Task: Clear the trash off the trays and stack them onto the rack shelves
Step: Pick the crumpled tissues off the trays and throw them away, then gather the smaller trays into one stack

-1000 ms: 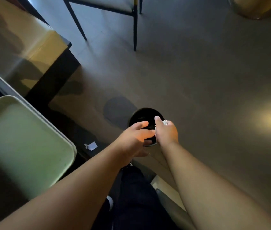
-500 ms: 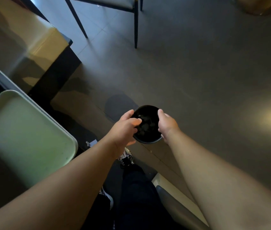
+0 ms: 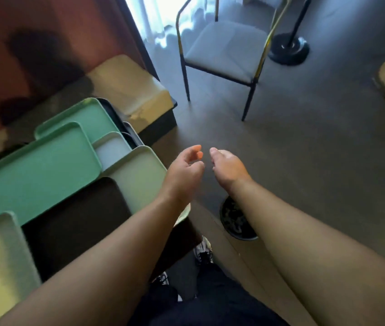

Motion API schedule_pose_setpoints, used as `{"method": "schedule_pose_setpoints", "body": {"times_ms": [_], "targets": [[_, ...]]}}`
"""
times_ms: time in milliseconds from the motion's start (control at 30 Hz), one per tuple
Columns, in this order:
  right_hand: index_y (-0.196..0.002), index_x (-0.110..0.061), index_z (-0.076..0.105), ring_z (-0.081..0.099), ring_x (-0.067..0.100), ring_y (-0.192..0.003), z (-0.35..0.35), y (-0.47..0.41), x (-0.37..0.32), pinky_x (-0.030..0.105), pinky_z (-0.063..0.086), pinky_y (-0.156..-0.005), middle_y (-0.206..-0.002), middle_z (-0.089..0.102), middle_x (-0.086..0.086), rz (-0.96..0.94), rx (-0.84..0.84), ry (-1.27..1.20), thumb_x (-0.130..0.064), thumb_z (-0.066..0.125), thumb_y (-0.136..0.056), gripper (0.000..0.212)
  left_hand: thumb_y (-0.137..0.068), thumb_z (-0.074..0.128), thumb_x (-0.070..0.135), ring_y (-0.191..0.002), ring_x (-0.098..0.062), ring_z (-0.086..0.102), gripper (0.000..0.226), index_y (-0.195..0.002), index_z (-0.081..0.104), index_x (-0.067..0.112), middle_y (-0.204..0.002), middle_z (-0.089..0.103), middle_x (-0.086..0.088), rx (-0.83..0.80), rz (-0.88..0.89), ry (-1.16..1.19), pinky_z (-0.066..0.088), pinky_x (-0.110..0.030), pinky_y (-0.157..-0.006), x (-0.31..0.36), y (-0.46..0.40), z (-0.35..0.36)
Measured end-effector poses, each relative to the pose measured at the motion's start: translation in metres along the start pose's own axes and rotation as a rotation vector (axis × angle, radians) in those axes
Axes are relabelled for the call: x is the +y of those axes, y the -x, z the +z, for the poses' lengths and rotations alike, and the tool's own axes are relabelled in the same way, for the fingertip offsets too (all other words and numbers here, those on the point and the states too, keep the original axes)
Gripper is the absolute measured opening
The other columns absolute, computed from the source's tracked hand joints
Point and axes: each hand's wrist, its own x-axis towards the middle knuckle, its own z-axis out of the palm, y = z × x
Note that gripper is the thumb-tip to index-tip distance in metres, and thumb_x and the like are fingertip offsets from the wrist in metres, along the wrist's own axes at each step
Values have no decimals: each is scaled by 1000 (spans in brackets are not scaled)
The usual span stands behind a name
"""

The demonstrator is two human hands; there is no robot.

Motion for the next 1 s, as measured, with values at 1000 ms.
{"method": "schedule_pose_setpoints", "body": {"times_ms": [1000], "targets": [[-115, -13, 59, 54, 25, -96, 88, 56, -92, 36, 44, -85, -119, 47, 5, -316, 135, 340, -17, 39, -100, 26, -91, 64, 6, -113, -20, 60, 75, -158, 32, 14, -149, 52, -8, 258, -42, -196, 49, -29, -89, -36, 26, -165]]}}
